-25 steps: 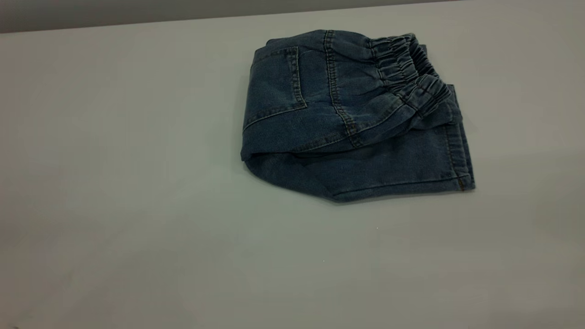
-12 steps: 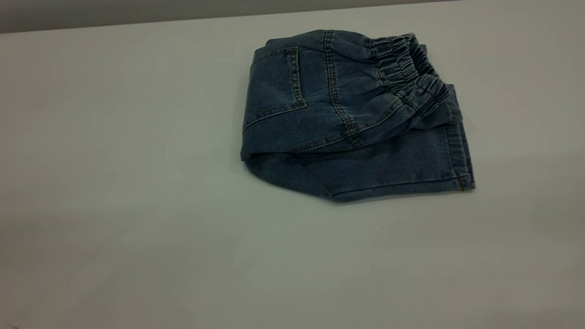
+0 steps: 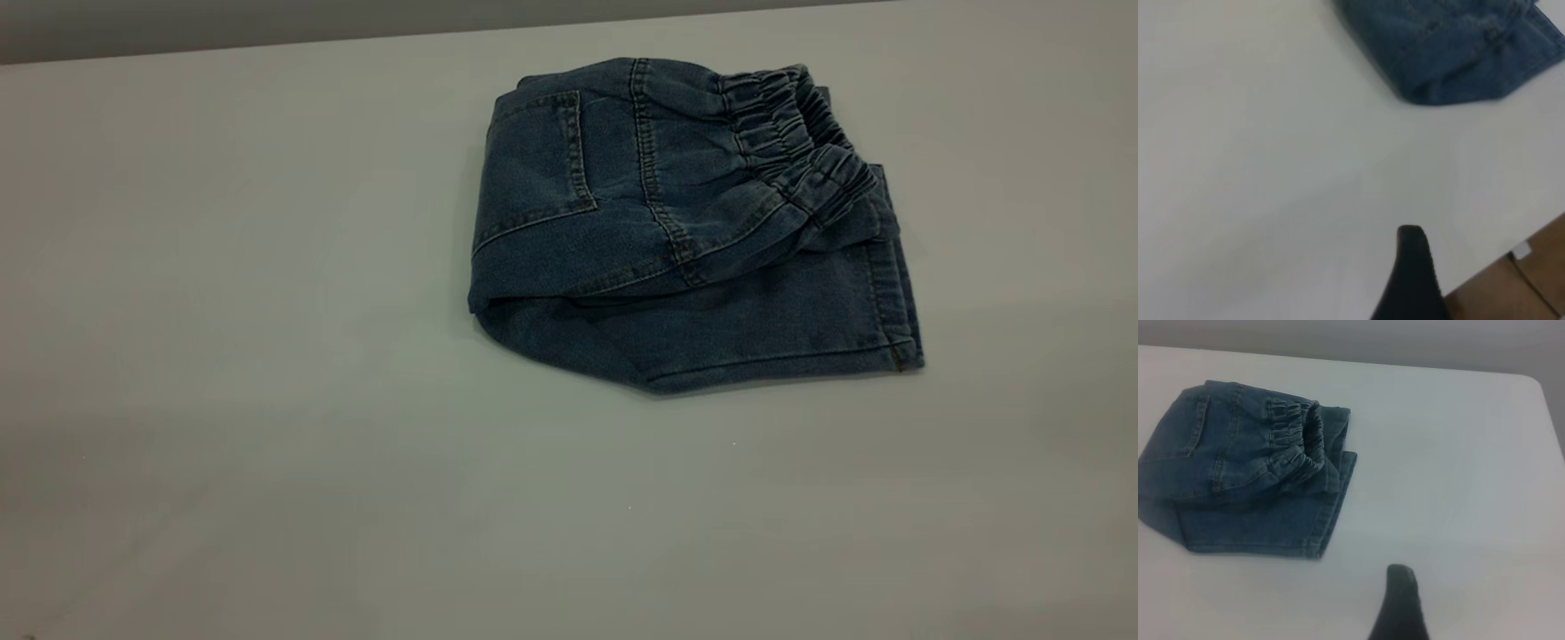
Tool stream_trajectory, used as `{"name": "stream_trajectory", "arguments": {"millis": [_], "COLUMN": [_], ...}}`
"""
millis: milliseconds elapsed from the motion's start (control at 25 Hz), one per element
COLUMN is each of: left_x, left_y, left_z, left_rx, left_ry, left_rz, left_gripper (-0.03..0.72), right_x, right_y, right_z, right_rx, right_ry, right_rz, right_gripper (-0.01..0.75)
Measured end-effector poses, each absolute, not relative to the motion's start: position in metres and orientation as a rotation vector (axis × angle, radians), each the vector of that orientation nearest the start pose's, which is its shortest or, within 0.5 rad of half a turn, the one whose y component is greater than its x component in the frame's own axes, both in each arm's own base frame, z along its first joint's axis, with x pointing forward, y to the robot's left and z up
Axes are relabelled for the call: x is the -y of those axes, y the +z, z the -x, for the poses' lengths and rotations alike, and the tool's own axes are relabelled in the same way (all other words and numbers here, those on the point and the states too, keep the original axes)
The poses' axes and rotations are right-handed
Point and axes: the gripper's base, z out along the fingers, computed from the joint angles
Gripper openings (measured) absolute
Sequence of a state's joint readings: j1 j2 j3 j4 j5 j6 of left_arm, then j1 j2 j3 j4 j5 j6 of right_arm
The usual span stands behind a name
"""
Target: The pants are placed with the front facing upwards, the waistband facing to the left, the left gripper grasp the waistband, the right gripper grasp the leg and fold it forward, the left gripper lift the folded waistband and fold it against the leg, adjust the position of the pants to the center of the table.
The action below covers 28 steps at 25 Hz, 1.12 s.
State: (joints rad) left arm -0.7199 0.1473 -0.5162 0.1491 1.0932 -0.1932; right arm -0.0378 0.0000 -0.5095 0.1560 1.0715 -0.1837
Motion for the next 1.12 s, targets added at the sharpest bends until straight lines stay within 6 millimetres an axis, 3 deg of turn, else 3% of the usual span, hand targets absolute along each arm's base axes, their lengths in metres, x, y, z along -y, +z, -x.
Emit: {"name": "stream_trajectory", "arguments": {"millis": [880,1120], "left_x": [0.0019,-0.004], "left_y": [0.2774,0.2778], "left_z": [-0.019,-0.0131], "left_rx": [-2.141,-2.13], "left_ry": [-0.336,-0.282], "left_rz": [-0.583,-0.418], "left_gripper": [0.496,0.496], "right_x": [-0.0128,-0.0127], "right_y": [0.2797,0.2797], "right_z": [0.0066,0.0067], "right_rx": [-2.031,-2.03], "right_ry": [0.049,0.058], "right_rz": [0.158,0.172], "right_gripper": [0.477,0.477]}}
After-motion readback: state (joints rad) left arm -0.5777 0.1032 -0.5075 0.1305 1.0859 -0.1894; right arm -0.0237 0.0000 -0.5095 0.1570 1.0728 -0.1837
